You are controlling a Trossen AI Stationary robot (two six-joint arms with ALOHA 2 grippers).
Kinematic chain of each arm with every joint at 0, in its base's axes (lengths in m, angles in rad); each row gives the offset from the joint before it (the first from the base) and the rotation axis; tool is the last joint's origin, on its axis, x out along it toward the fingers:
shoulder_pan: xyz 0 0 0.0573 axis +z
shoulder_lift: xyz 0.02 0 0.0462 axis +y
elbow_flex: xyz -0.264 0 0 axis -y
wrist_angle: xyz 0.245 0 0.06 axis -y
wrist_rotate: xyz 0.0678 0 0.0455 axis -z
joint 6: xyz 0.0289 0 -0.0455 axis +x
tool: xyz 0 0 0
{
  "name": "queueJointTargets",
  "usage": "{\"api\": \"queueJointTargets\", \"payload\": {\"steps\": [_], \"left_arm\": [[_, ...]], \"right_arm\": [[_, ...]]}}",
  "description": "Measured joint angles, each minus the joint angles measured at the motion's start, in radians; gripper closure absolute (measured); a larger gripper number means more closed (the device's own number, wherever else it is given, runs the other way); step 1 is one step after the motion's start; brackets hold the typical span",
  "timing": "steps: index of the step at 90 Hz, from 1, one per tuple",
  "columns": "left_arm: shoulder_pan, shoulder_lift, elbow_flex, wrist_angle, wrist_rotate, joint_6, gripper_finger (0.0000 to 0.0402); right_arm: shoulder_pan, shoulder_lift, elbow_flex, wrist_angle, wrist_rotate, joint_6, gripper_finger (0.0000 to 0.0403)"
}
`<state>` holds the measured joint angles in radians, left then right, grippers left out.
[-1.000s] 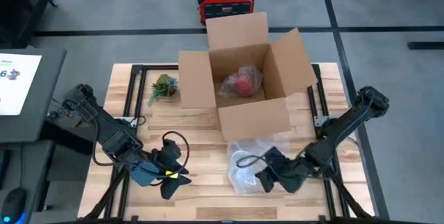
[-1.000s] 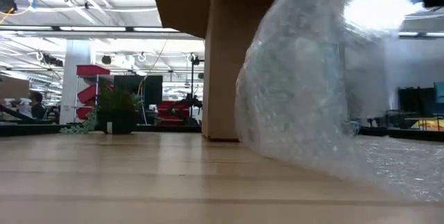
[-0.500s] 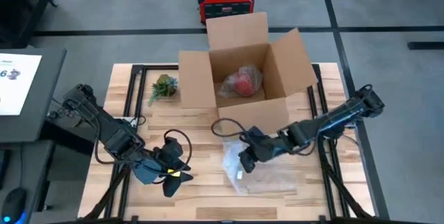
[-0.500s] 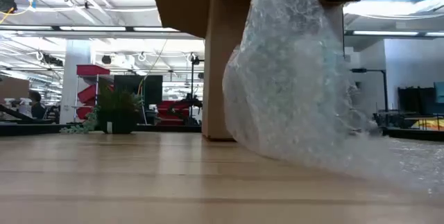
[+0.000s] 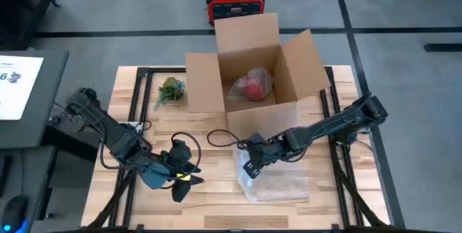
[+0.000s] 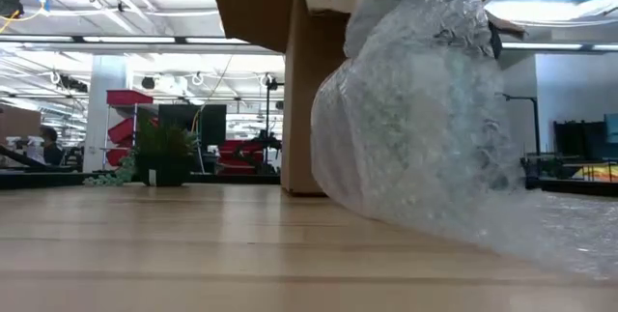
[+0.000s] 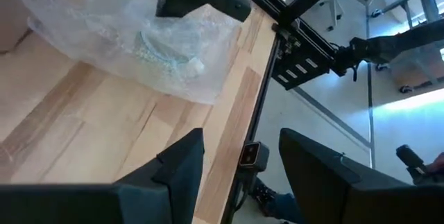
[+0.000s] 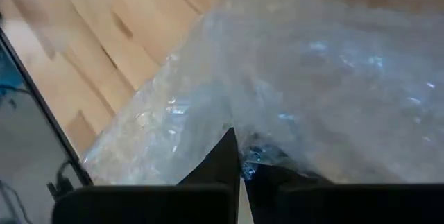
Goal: Wrap mug
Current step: Wrap the white mug with bubble wrap
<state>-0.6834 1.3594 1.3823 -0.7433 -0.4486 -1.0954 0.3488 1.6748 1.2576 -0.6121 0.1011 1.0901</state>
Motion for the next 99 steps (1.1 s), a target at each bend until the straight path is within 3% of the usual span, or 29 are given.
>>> {"api": "queueJointTargets", "payload": {"steps": [27, 38, 68, 86, 99], "left_arm": [[0.0, 0.0, 0.0, 0.001, -0.002, -0.001, 0.023], [0.0, 0.0, 0.0, 0.001, -0.002, -0.005, 0.023], [0.0, 0.0, 0.0, 0.001, -0.002, -0.003, 0.023], [0.0, 0.0, 0.0, 0.0, -0.003, 0.0, 0.023], [0.0, 0.0, 0.0, 0.0, -0.003, 0.0, 0.023]], "right_arm": [[0.084, -0.039, 0.103, -0.306, -0.059, 0.003, 0.0403], [0.098, -0.039, 0.13, -0.34, -0.089, -0.004, 0.0402], [0.086, -0.034, 0.236, -0.286, -0.095, -0.048, 0.0328], [0.053, 0.069, 0.235, -0.236, -0.003, -0.073, 0.0345], [0.034, 0.162, 0.235, -0.238, 0.003, -0.079, 0.0375]]}}
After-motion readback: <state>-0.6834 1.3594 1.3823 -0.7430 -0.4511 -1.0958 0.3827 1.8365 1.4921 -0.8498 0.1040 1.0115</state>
